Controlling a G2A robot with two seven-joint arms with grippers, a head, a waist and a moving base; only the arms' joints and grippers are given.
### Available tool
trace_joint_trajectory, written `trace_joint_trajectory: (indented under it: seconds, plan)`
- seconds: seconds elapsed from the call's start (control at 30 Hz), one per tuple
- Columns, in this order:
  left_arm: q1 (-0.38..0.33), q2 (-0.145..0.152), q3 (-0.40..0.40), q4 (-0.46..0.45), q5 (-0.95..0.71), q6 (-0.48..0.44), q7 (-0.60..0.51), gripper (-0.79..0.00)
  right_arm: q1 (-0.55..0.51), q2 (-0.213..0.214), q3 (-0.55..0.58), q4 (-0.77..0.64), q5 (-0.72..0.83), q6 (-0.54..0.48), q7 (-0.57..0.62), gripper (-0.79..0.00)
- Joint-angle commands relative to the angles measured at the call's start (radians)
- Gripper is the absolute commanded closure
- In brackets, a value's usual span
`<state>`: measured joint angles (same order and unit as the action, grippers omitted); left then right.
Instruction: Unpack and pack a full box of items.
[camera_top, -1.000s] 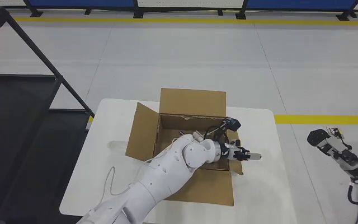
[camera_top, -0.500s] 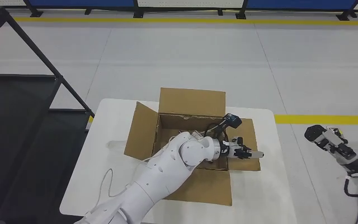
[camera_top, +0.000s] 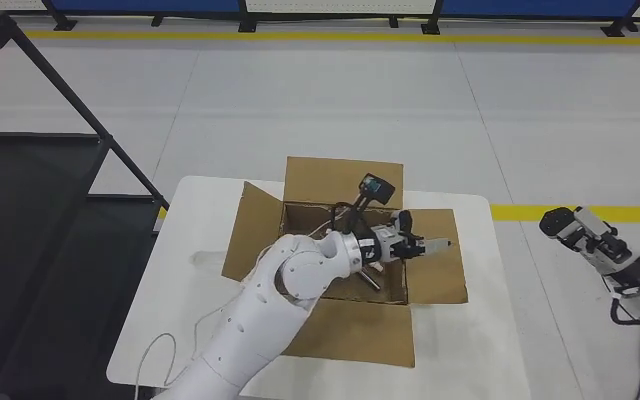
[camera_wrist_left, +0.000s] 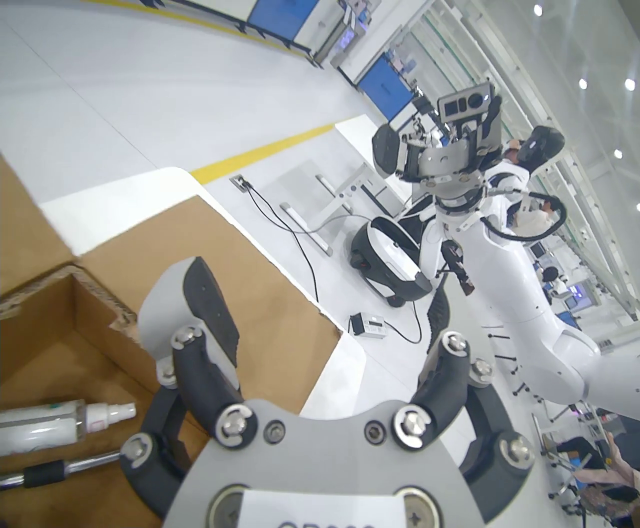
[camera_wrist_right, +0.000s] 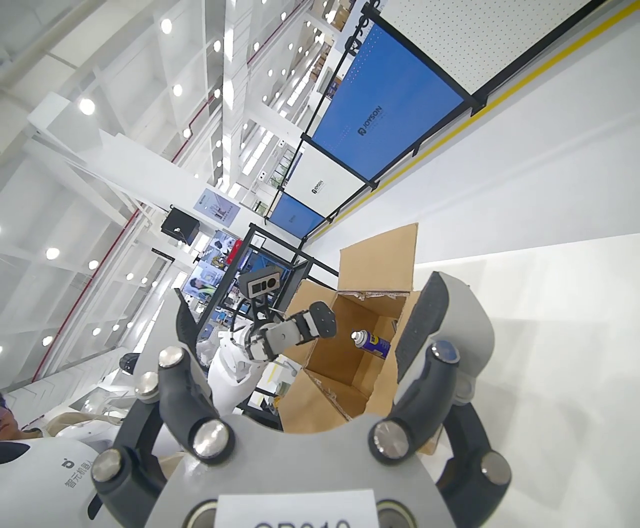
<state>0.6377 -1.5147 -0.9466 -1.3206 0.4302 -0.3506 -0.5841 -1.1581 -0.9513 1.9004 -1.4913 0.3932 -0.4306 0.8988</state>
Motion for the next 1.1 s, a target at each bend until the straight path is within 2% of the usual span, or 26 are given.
trace_joint_trajectory:
  seconds: [0.0, 0.13, 0.23, 0.43, 0.63, 0.7, 1.07]
  plan:
    - [0.084, 0.027, -0.085, -0.121, 0.034, 0.018, -0.018, -0.785, 0.000, 0.000, 0.000, 0.000, 0.000, 0.000, 0.000, -0.785]
    - [0.217, 0.063, -0.212, -0.296, 0.078, 0.040, -0.050, -0.785, -0.003, -0.001, -0.011, -0.022, 0.004, -0.009, -0.001, -0.785]
    - [0.295, 0.082, -0.294, -0.389, 0.094, 0.051, -0.064, -0.785, 0.001, -0.001, -0.045, -0.073, -0.047, -0.041, -0.001, -0.785]
    - [0.421, 0.111, -0.454, -0.512, 0.095, 0.064, -0.055, -0.785, 0.072, 0.001, -0.156, -0.174, -0.201, -0.045, 0.015, -0.785]
    - [0.545, 0.133, -0.605, -0.598, 0.030, 0.041, -0.018, -0.785, 0.190, 0.000, -0.324, -0.222, -0.360, -0.066, 0.079, -0.785]
    - [0.557, 0.134, -0.618, -0.604, 0.017, 0.033, -0.013, -0.785, 0.215, -0.002, -0.357, -0.219, -0.376, -0.060, 0.086, -0.785]
    - [0.557, 0.134, -0.618, -0.604, 0.017, 0.033, -0.013, -0.785, 0.215, -0.002, -0.357, -0.219, -0.376, -0.060, 0.086, -0.785]
